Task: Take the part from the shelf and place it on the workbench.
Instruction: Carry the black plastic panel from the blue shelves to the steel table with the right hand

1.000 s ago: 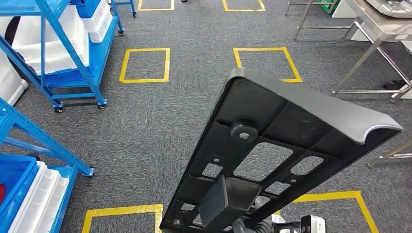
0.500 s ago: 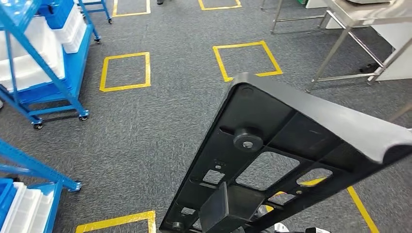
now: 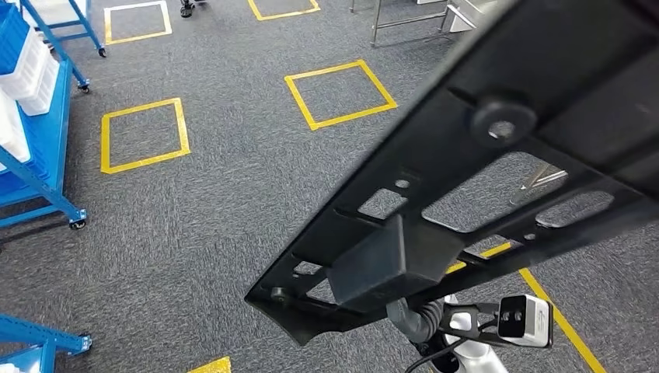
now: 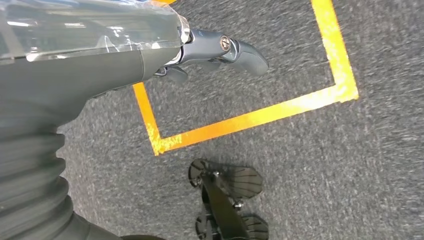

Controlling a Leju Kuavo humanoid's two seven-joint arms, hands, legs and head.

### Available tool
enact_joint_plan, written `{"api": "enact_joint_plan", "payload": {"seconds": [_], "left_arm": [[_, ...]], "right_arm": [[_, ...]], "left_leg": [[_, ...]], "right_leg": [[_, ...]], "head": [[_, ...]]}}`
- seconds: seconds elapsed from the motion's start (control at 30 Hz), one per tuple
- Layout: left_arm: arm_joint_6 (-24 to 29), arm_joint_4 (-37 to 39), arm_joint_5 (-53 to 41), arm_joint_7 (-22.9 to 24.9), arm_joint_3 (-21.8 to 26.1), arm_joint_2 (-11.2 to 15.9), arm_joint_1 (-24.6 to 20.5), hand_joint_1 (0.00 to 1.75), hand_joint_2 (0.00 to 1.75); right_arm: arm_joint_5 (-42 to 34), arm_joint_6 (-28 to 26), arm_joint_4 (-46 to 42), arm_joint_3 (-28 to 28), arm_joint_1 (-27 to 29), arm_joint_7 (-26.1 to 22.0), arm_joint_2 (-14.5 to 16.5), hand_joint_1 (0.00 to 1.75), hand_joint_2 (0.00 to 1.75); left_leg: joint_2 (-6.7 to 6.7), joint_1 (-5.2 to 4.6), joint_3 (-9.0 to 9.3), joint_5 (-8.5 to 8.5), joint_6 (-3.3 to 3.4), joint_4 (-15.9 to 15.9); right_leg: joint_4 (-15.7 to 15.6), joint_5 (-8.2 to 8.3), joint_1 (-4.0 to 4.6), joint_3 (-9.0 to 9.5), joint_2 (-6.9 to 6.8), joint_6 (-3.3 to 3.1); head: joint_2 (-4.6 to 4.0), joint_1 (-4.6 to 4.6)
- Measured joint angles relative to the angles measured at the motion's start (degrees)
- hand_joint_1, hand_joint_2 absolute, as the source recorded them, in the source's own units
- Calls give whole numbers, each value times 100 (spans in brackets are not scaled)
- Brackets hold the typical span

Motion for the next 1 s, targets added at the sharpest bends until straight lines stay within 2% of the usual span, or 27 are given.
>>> {"api": "enact_joint_plan", "payload": {"seconds": [0.07, 0.1, 0.13, 0.17, 0.2, 0.23, 0.27, 0.3, 0.37, 0.4, 0.43, 0.47, 0.5, 0.53, 0.6, 0.63, 0.67, 0.7, 0.73, 0.77, 0.8, 0.83, 0.9, 0.93, 0.97, 1.0], "left_arm": [[10, 0, 18, -7, 1, 1, -19, 0, 175], [21, 0, 35, -11, 4, 2, -20, 0, 175], [34, 0, 61, -16, 10, 2, -15, 0, 175], [46, 0, 85, -18, 18, 3, -9, 0, 175], [56, 0, 105, -20, 26, 3, -6, 0, 175], [63, 0, 120, -21, 33, 3, -8, 0, 175], [69, 0, 130, -23, 37, 2, -10, 0, 175], [76, 0, 137, -25, 38, -1, -12, 0, 175], [86, 0, 145, -26, 40, -8, -15, 0, 175], [89, 0, 143, -25, 40, -11, -14, 0, 175], [90, 0, 139, -22, 40, -12, -14, 0, 175], [91, 0, 131, -20, 40, -13, -16, 0, 175], [92, 0, 121, -18, 40, -14, -23, 0, 175], [92, 0, 112, -16, 40, -14, -33, 0, 175], [95, 0, 101, -12, 40, -14, -46, 0, 175], [101, 0, 99, -5, 39, -14, -42, 0, 175], [110, 0, 101, 8, 40, -14, -33, 0, 175], [121, 0, 103, 23, 40, -13, -24, 0, 175], [131, 0, 110, 36, 42, -12, -18, 0, 175], [139, 0, 121, 46, 43, -11, -17, 0, 175], [145, 0, 135, 50, 44, -10, -21, 0, 175], [155, 0, 153, 51, 46, -7, -26, 0, 175], [189, 0, 197, 51, 61, 5, -33, 0, 175], [208, 0, 219, 51, 70, 14, -34, 0, 175], [224, 0, 239, 51, 78, 22, -35, 0, 175], [233, 0, 249, 51, 82, 29, -39, 0, 175]], "right_arm": [[-156, -66, -9, 56, -250, 184, -14, 175, 175], [-226, -97, -14, 97, -365, 275, -15, 175, 175], [-285, -121, -15, 149, -468, 366, -15, 175, 175], [-329, -142, -12, 207, -548, 446, -13, 175, 175], [-364, -157, -7, 256, -607, 510, -10, 175, 175], [-392, -166, -1, 297, -654, 560, -8, 175, 175], [-421, -181, 6, 337, -709, 599, -5, 175, 175], [-458, -205, 13, 374, -778, 633, -2, 175, 175], [-572, -294, 33, 453, -968, 706, 4, 175, 175], [-641, -352, 46, 493, -1071, 736, 7, 175, 175], [-702, -404, 60, 524, -1157, 756, 8, 175, 175], [-754, -442, 75, 548, -1225, 773, 8, 175, 175], [-790, -467, 85, 564, -1274, 787, 8, 175, 175], [-816, -479, 94, 576, -1309, 802, 6, 175, 175], [-875, -503, 115, 612, -1396, 825, 3, 175, 175], [-913, -519, 129, 638, -1438, 828, -1, 175, 175], [-961, -539, 149, 663, -1475, 828, -8, 175, 175], [-1009, -561, 171, 688, -1501, 828, -19, 175, 175], [-1055, -586, 194, 708, -1523, 828, -35, 175, 175], [-1101, -610, 219, 726, -1551, 828, -54, 175, 175], [-1145, -632, 241, 743, -1589, 826, -75, 175, 175], [-1190, -650, 263, 763, -1635, 818, -99, 175, 175], [-1294, -666, 321, 812, -1735, 758, -170, 175, 175], [-1349, -668, 361, 843, -1780, 711, -223, 175, 175], [-1401, -670, 404, 869, -1815, 663, -284, 175, 175], [-1441, -674, 445, 891, -1842, 625, -348, 175, 175]], "left_leg": [[138, 2, 4, 46, 81, -63], [204, -12, 4, 53, 97, -72], [274, -20, -1, 54, 107, -74], [347, -28, -5, 50, 108, -73], [410, -32, -6, 45, 108, -73], [462, -34, -6, 40, 106, -72], [509, -34, -1, 34, 101, -72], [555, -34, 10, 26, 90, -72], [653, -51, 39, -1, 52, -65], [703, -65, 51, -16, 25, -64], [754, -78, 60, -29, -5, -63], [812, -89, 69, -39, -34, -68], [871, -90, 82, -49, -65, -77], [856, -81, 87, -78, -96, -56], [628, -58, -37, -275, -148, 247], [466, -45, -190, -444, -164, 574], [361, -44, -396, -623, -175, 983], [315, -44, -593, -748, -183, 1353], [297, -44, -731, -775, -185, 1578], [288, -44, -771, -683, -181, 1584], [269, -42, -694, -485, -170, 1347], [200, -36, -537, -237, -156, 948], [-42, -18, -239, 57, -117, 238], [-130, -14, -166, 94, -96, 64], [-158, -17, -145, 73, -71, 18], [-113, -17, -138, 83, -43, 1]], "right_leg": [[338, -212, 6, -175, -304, 43], [661, -386, 12, -332, -489, 57], [1044, -559, 7, -518, -594, 72], [1359, -664, -2, -671, -642, 83], [1543, -693, -11, -761, -665, 89], [1589, -657, -18, -783, -677, 92], [1444, -542, -21, -708, -693, 89], [1141, -376, -19, -549, -732, 79], [370, -76, 25, -149, -963, 28], [90, 1, 56, -13, -1061, -9], [-45, 12, 86, 42, -1116, -45], [-74, -1, 111, 37, -1085, -74], [-86, 13, 100, 32, -1007, -108], [-108, 27, 88, 36, -940, -137], [-152, 56, 51, 57, -814, -208], [-159, 60, 45, 61, -754, -231], [-159, 60, 46, 62, -684, -248], [-157, 59, 50, 63, -608, -253], [-154, 58, 54, 66, -527, -255], [-147, 56, 56, 71, -445, -252], [-138, 52, 55, 78, -365, -246], [-124, 43, 50, 84, -286, -233], [-84, 28, 50, 65, -144, -184], [-72, 29, 44, 43, -83, -151], [-72, 40, 37, 21, -26, -115], [-82, 55, 29, 7, 31, -76]], "head": [[0, 1], [0, 2], [0, 2], [0, 2], [0, 2], [0, 2], [0, 2], [0, 2], [0, 2], [0, 2], [0, 1], [0, 1], [0, 0], [0, 0], [0, -1], [0, -1], [0, -1], [0, -1], [0, -1], [0, -1], [0, -1], [0, -1], [0, -1], [0, -1], [0, -1], [0, -1]]}}
